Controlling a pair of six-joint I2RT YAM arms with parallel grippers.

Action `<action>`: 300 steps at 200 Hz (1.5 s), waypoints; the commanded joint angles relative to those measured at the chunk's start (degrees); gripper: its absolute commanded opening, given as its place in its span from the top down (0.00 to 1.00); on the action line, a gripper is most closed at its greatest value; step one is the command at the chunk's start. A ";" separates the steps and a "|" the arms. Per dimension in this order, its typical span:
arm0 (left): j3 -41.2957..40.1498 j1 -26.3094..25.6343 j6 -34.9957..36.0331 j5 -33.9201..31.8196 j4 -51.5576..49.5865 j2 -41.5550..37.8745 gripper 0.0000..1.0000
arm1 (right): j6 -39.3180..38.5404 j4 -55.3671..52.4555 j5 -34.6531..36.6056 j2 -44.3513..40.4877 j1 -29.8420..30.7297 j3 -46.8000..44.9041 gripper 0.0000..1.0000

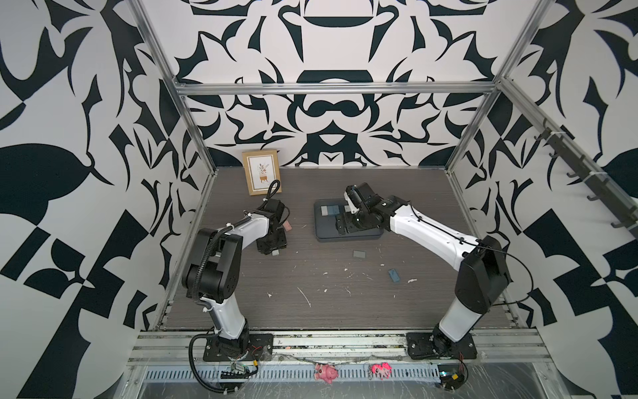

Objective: Put the eraser in the storage box
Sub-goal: Pick up the eraser from the center of the board.

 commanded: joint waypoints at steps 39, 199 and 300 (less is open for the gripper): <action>-1.26 -1.51 0.07 -0.19 -5.44 3.73 0.73 | 0.89 1.40 -0.31 -3.43 0.21 -0.76 0.01; 29.73 -14.64 -1.63 9.87 -6.07 4.11 0.83 | 2.44 0.61 -6.61 -14.58 -15.76 -9.34 0.01; 46.21 -18.73 -5.36 13.72 -2.99 26.18 0.84 | 2.69 0.28 -7.79 -18.00 -19.48 -15.81 0.01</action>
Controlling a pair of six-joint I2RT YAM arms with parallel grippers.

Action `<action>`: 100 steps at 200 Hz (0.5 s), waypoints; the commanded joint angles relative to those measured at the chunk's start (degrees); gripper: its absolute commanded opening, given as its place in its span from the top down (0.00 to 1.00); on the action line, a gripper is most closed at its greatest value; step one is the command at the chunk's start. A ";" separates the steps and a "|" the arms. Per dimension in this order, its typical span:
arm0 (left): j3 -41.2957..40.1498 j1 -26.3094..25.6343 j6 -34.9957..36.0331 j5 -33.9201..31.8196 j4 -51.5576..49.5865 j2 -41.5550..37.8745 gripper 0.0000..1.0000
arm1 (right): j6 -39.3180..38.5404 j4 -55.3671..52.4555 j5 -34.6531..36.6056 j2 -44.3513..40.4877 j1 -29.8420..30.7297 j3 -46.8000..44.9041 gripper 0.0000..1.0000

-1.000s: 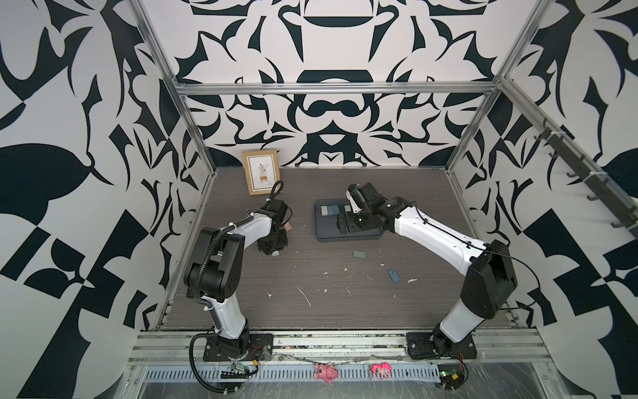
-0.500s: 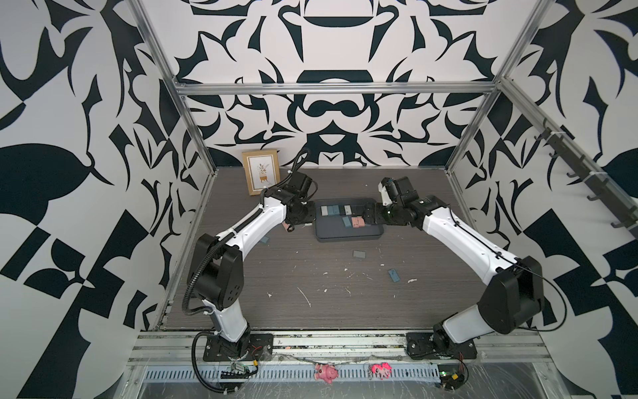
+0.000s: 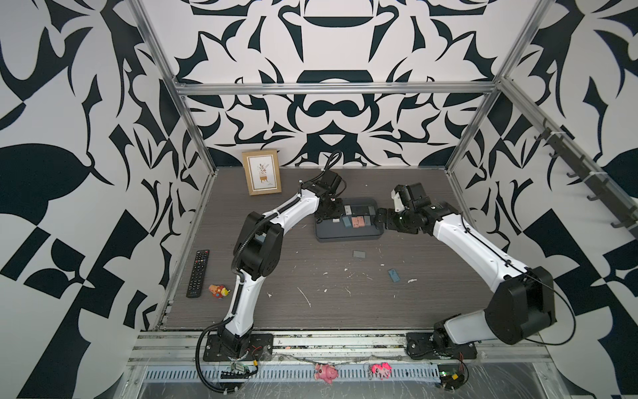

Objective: Put the eraser in the storage box
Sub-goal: Pick up the eraser from the center of the board, then place the eraser in the storage box.

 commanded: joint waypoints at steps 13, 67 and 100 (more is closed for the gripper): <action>2.70 -0.24 -2.05 1.57 0.24 3.84 0.84 | 0.41 0.35 -0.75 -2.10 -0.48 -1.51 0.01; 3.42 -0.47 -2.77 1.59 1.17 7.18 0.82 | 0.68 1.42 -1.59 -1.95 -0.59 -3.49 0.01; 5.02 -0.59 -3.30 1.79 1.42 9.16 0.80 | 0.84 1.75 -2.21 -2.19 -0.63 -4.18 0.01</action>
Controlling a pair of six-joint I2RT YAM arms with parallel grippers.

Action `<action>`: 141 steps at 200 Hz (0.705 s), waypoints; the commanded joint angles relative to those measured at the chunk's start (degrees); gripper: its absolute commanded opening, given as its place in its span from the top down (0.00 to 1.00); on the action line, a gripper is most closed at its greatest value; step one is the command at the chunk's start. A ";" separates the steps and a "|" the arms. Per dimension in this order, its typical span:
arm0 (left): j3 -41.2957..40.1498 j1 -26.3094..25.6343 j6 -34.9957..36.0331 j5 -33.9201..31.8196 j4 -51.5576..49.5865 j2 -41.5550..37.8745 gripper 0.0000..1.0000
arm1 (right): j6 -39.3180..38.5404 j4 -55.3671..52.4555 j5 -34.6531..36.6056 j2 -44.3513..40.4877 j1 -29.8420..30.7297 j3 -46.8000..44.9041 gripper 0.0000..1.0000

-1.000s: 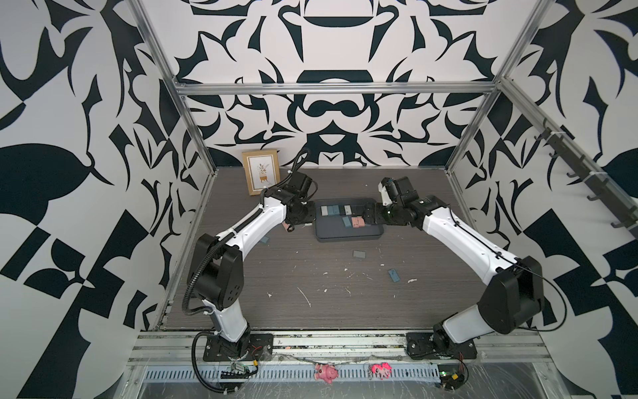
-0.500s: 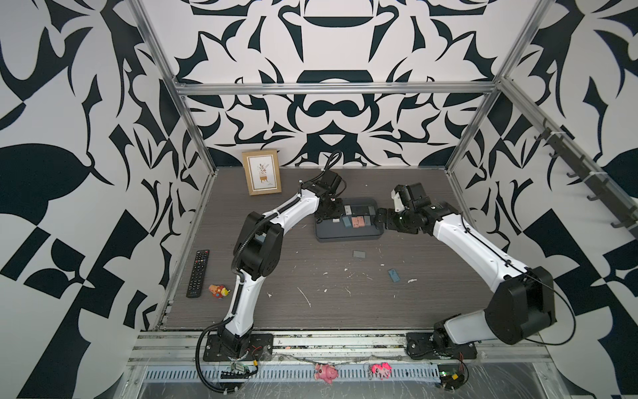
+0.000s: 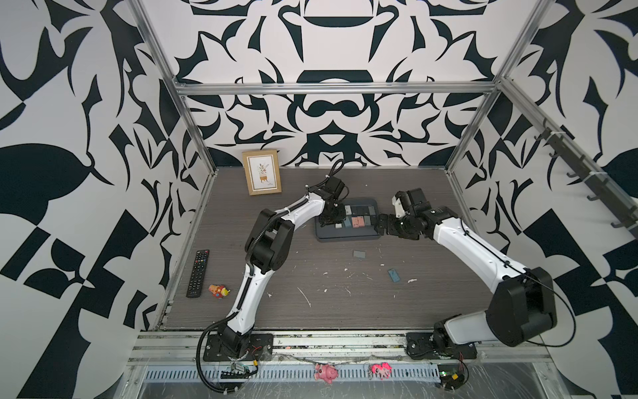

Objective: Put the eraser in the storage box
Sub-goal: Place the eraser in the storage box.

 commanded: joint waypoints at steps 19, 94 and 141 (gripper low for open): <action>2.96 -0.41 -1.36 0.57 0.08 2.53 0.78 | 0.62 1.12 -1.19 -1.84 -0.20 -1.02 0.01; 3.92 -0.92 -2.02 0.73 0.60 2.89 0.68 | 0.60 -0.74 -0.21 -1.86 -0.16 -2.77 0.01; 1.60 -0.90 -1.42 -0.05 0.71 1.10 0.75 | 0.20 -1.06 0.36 -2.00 -0.10 -2.60 0.01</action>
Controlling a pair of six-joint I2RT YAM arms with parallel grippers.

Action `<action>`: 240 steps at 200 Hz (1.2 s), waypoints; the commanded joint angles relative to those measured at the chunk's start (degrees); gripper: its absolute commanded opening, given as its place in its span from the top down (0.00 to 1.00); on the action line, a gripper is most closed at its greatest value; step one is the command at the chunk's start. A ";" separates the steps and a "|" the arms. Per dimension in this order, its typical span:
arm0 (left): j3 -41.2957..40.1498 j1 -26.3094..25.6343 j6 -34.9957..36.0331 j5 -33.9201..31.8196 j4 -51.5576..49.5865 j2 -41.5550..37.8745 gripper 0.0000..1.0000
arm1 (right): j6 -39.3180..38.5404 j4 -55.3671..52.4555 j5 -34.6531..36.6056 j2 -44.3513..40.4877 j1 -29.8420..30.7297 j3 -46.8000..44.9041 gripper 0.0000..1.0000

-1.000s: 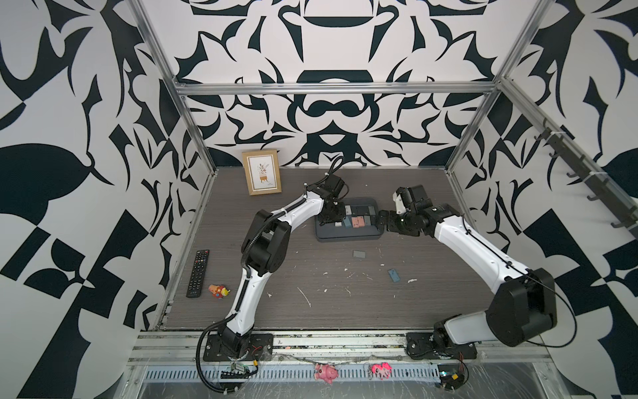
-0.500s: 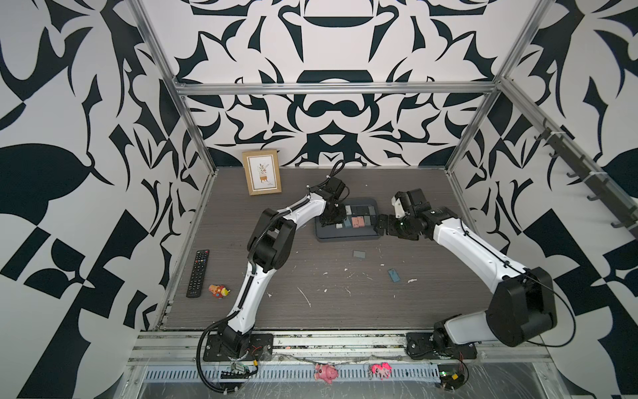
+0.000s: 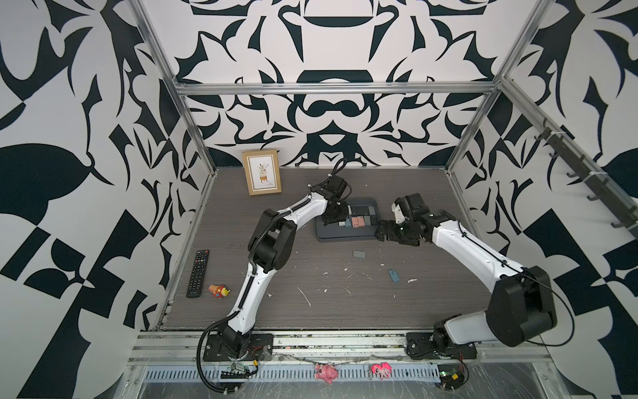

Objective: Put the eraser in the storage box
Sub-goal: Place the eraser in the storage box.

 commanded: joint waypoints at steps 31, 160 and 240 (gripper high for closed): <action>-2.38 -0.24 0.52 -0.74 0.07 -1.85 0.75 | 0.59 0.06 0.54 -1.55 -0.11 0.51 0.01; -2.56 -0.23 1.78 -3.04 -3.17 -2.99 0.63 | 0.51 -0.33 2.27 -0.54 1.94 0.11 0.01; -5.09 -0.21 0.75 0.61 -0.26 -7.46 0.45 | -2.07 -1.59 7.24 1.37 8.08 0.31 0.01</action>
